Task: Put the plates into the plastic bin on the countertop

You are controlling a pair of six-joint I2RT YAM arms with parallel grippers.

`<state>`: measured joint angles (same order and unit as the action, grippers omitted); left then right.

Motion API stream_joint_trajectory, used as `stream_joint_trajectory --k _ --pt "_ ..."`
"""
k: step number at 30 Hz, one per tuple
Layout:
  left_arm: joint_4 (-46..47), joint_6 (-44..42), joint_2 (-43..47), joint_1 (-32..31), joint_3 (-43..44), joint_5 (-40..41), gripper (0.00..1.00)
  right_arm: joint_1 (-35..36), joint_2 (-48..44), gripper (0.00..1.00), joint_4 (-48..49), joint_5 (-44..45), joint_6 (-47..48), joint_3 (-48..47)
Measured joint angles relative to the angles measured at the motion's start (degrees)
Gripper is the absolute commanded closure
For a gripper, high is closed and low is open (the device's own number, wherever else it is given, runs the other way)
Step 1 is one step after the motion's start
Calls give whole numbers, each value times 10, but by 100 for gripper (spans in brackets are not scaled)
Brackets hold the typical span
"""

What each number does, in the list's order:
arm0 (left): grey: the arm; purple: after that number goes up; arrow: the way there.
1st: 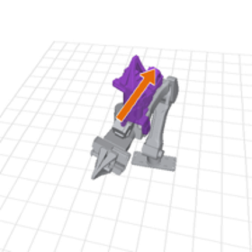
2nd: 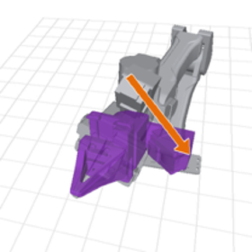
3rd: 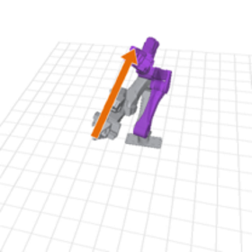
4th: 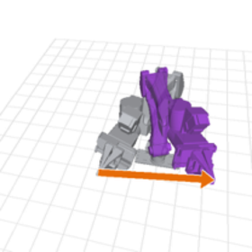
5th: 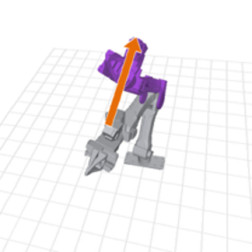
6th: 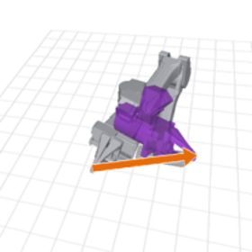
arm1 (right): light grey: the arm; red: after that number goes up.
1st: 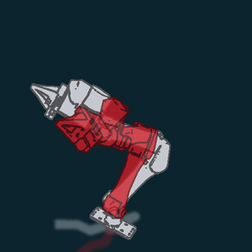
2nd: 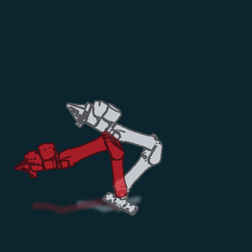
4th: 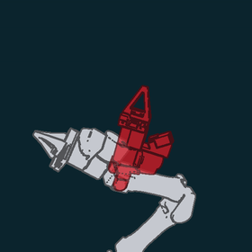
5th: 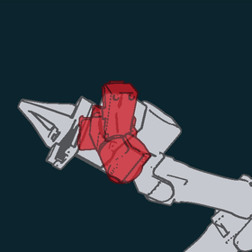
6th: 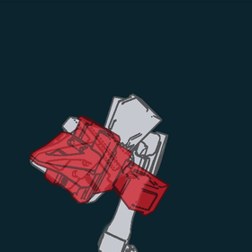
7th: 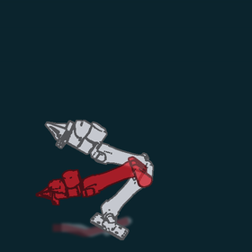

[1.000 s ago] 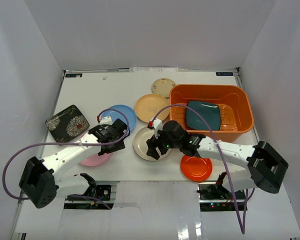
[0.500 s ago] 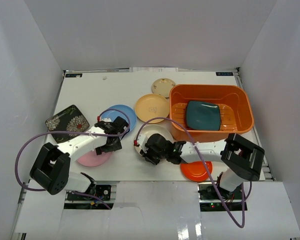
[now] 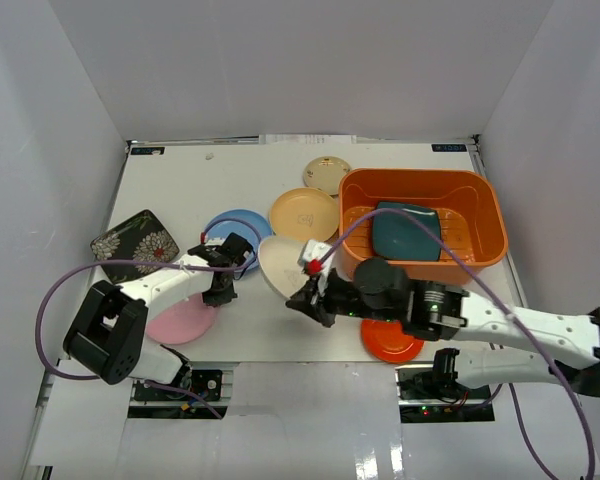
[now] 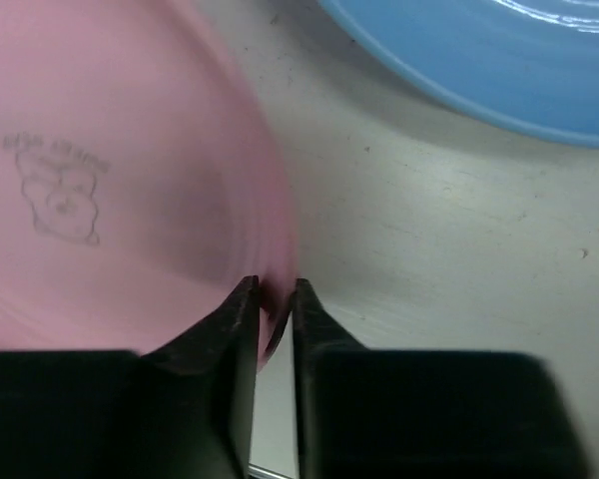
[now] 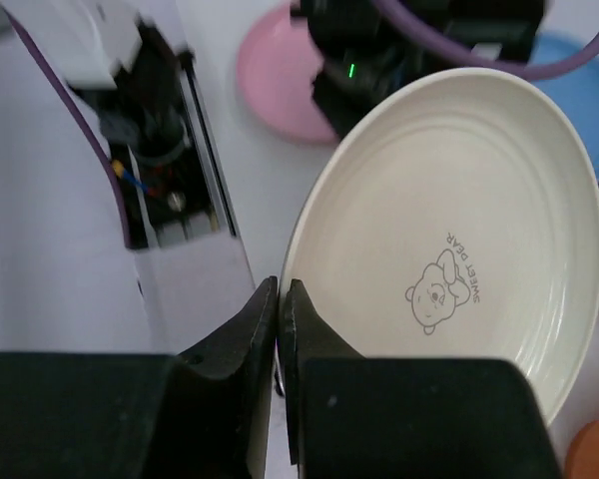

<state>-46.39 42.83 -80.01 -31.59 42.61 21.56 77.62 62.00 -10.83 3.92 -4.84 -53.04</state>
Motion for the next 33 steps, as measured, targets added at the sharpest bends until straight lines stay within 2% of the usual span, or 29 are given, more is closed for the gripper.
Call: stream_joint_trajectory --k 1,5,8,10,14,18,23,28,31,32,33 --pt "3 -12 0 0 0 4 98 0 -28 92 -1 9 -5 -22" --pt "1 -33 2 2 1 14 100 -2 -83 92 7 80 7 -80" --pt "-5 -39 18 2 0 10 100 -17 -91 92 12 170 48 -94" --pt "-10 -44 42 3 0 -2 100 -70 -78 92 13 202 72 -94" --pt "-29 -51 110 -5 18 -34 100 -270 -25 92 8 192 91 -79" --pt "-41 -49 158 -33 105 -66 100 -395 33 92 -9 173 102 -55" --pt "-40 -58 175 -65 234 -85 100 -466 115 92 -10 130 98 -50" --pt "-32 -89 112 -105 370 -85 100 -500 165 91 -7 100 76 -18" --pt "-14 -115 47 -141 452 -83 100 -506 177 73 -7 89 57 -6" --pt "-6 -123 27 -153 473 -81 100 -508 177 57 -6 83 50 -5" --pt "0 -132 3 -167 498 -77 100 -510 177 47 -5 80 41 -5"
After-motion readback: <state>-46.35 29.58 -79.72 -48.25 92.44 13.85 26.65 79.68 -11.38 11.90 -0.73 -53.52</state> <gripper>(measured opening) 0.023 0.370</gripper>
